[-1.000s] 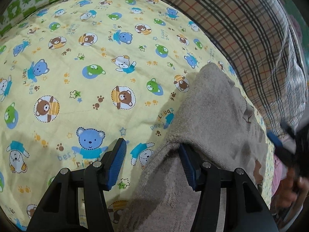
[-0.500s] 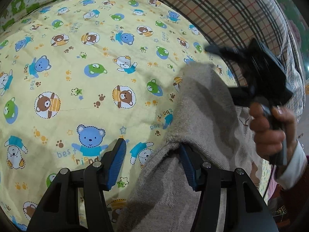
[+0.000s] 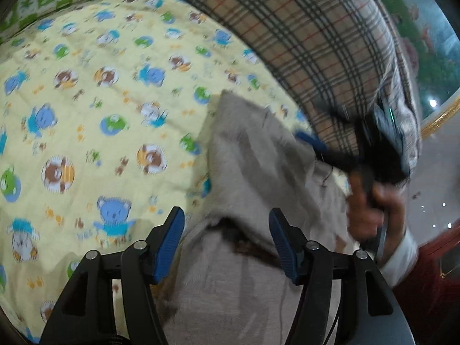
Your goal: Fold small clothes
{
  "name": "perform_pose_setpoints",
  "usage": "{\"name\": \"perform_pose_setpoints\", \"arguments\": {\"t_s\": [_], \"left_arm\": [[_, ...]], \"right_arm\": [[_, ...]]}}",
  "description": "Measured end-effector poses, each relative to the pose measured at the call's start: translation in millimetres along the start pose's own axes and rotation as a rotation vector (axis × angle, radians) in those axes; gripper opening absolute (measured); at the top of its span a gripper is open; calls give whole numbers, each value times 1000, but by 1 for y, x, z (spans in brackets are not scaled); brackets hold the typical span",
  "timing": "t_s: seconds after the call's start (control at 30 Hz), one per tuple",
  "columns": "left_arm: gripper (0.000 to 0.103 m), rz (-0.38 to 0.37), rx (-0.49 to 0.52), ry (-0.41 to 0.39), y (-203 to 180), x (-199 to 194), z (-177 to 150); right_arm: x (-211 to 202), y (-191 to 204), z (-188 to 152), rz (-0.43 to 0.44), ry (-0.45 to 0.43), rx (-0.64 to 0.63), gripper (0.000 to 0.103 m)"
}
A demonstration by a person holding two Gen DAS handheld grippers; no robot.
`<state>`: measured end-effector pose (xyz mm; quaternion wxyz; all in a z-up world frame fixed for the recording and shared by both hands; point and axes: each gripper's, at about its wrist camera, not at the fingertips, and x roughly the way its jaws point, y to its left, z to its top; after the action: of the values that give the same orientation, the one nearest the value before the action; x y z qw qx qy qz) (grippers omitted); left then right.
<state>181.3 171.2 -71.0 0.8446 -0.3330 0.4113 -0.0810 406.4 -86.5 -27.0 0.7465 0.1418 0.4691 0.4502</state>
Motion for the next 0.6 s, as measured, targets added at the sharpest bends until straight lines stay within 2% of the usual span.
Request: {"name": "perform_pose_setpoints", "arguments": {"t_s": [0.13,0.27,0.37,0.43,0.53,0.6], "left_arm": [[64,14,0,7,0,16,21],[64,20,20,40,-4,46,38],[64,39,34,66,-6,70,46],[63,55,38,89,-7,84,49],[62,55,27,99,-4,94,50],[52,44,23,97,-4,98,51]], "right_arm": [[-78,-24,-58,-150,-146,77,74],[-151,-58,-123,-377,-268,218,74],[-204,-87,-172,-582,-341,336,74],[-222,-101,-192,-633,-363,388,74],[-228,-115,-201,-627,-344,406,73],[-221,-117,-198,-625,-331,370,70]]}}
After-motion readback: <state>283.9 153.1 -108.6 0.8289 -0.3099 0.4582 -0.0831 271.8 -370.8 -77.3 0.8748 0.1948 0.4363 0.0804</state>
